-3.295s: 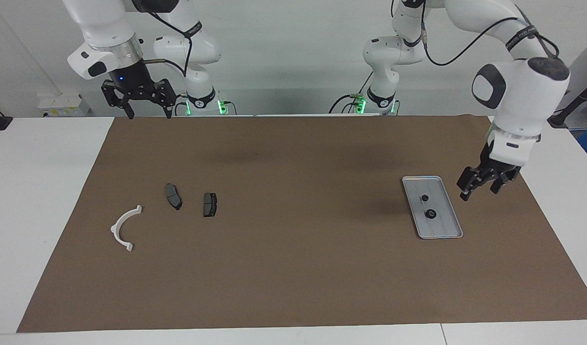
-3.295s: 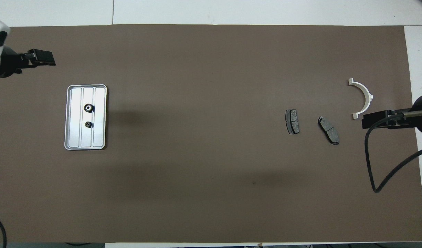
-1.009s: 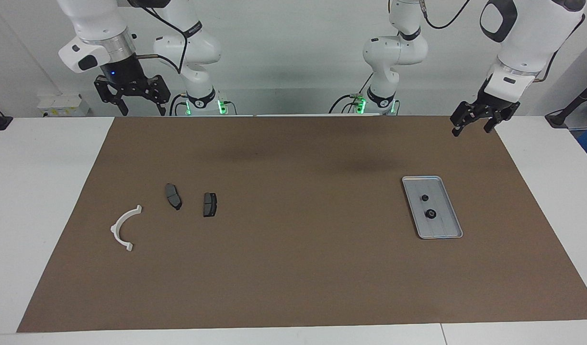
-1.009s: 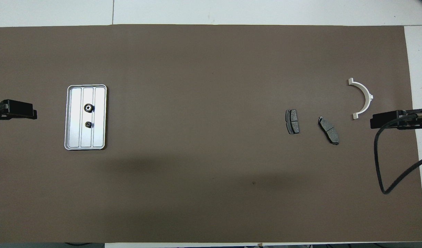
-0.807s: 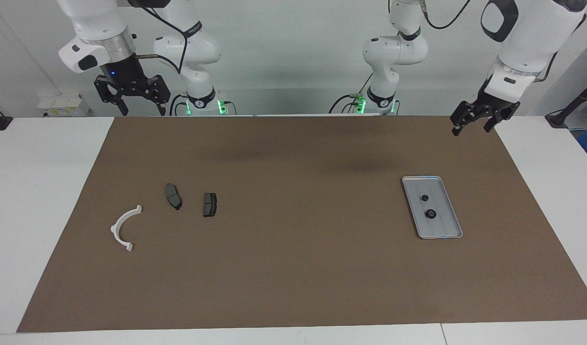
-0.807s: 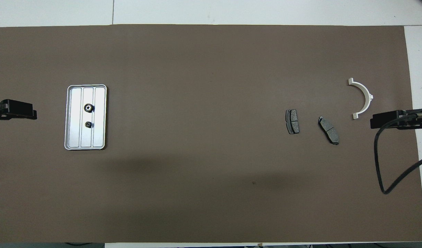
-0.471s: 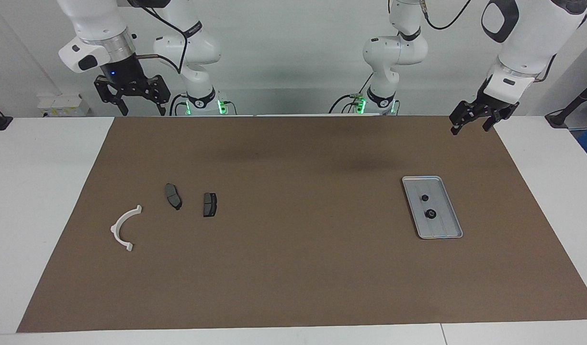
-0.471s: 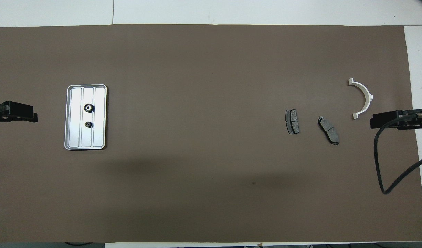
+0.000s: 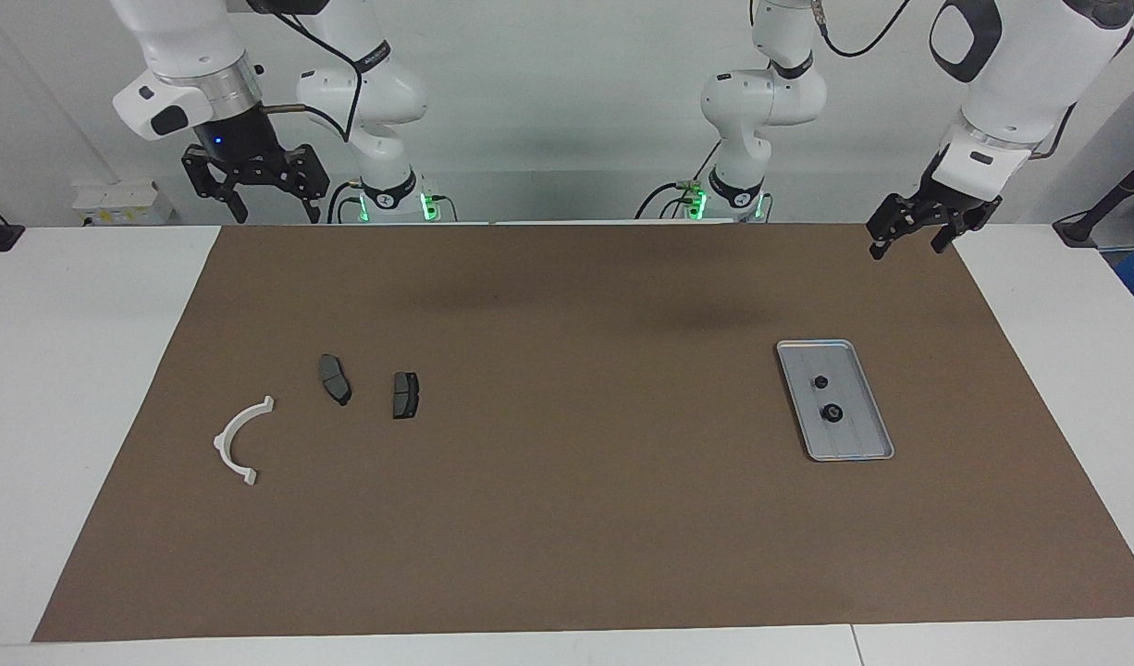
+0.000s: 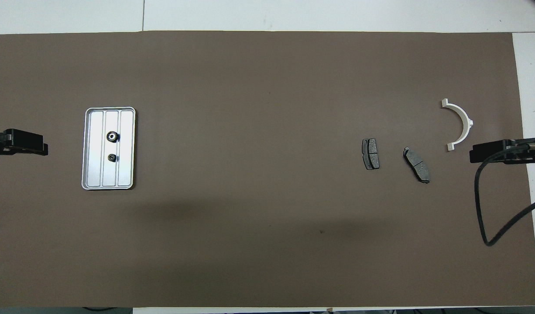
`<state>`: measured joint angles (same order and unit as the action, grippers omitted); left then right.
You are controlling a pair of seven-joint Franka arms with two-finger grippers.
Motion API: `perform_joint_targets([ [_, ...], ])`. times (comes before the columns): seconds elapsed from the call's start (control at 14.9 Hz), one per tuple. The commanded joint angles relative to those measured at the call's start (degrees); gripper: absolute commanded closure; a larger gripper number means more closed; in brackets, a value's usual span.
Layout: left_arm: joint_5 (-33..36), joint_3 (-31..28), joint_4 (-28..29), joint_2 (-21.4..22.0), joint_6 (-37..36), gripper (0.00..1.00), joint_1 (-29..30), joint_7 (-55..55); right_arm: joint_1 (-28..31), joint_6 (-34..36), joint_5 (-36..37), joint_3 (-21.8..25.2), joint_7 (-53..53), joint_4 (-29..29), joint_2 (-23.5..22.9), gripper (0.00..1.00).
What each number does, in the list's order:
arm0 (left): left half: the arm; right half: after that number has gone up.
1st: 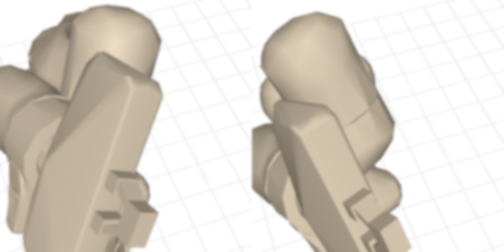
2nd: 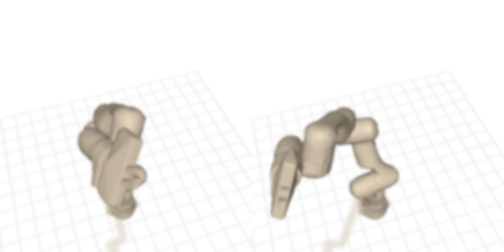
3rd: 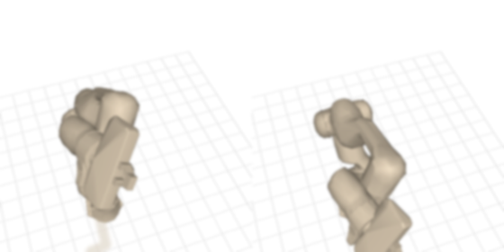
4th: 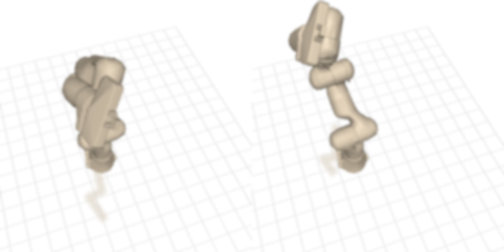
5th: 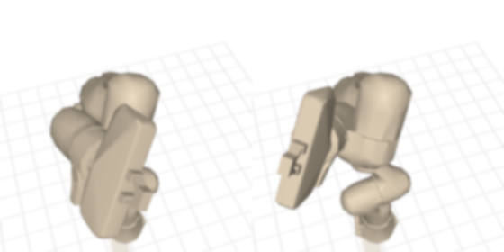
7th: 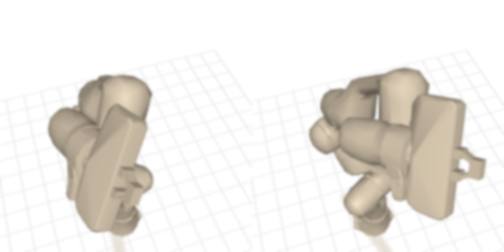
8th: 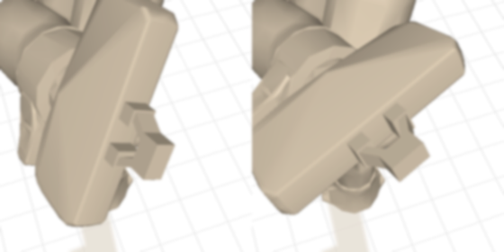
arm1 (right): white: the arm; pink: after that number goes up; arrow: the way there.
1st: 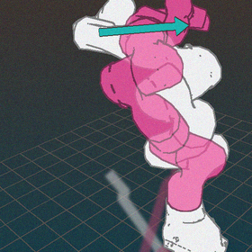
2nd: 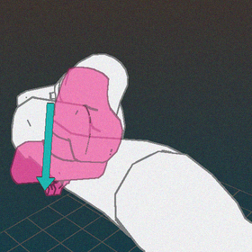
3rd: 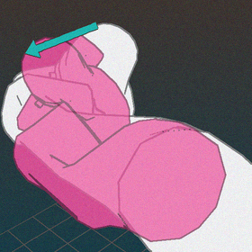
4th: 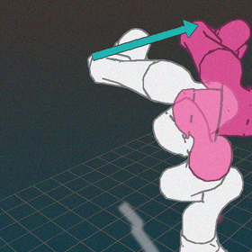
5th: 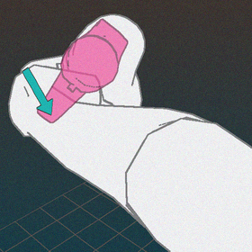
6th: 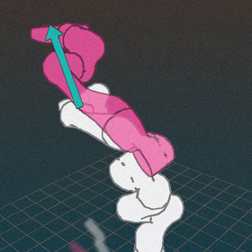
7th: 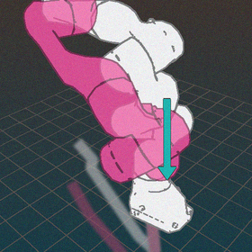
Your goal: Pick bearing gear from pile to tray
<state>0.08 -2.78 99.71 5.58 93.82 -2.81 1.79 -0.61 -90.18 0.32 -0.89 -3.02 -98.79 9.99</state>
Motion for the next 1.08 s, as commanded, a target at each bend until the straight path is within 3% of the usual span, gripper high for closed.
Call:
perform_joint_targets([
  [0.0, -3.49, -1.09, -1.44, -0.31, -1.01, 0.00, -1.15, -0.56, 0.96, 0.27, -1.46, -0.34, 1.44, -0.17, 0.65, 0.00],
  [1.01, -1.75, -0.47, -1.09, -0.31, -1.09, 0.00, -1.76, -0.64, 0.96, 0.27, -1.46, -0.34, 1.44, -0.17, 0.65, 0.00],
])
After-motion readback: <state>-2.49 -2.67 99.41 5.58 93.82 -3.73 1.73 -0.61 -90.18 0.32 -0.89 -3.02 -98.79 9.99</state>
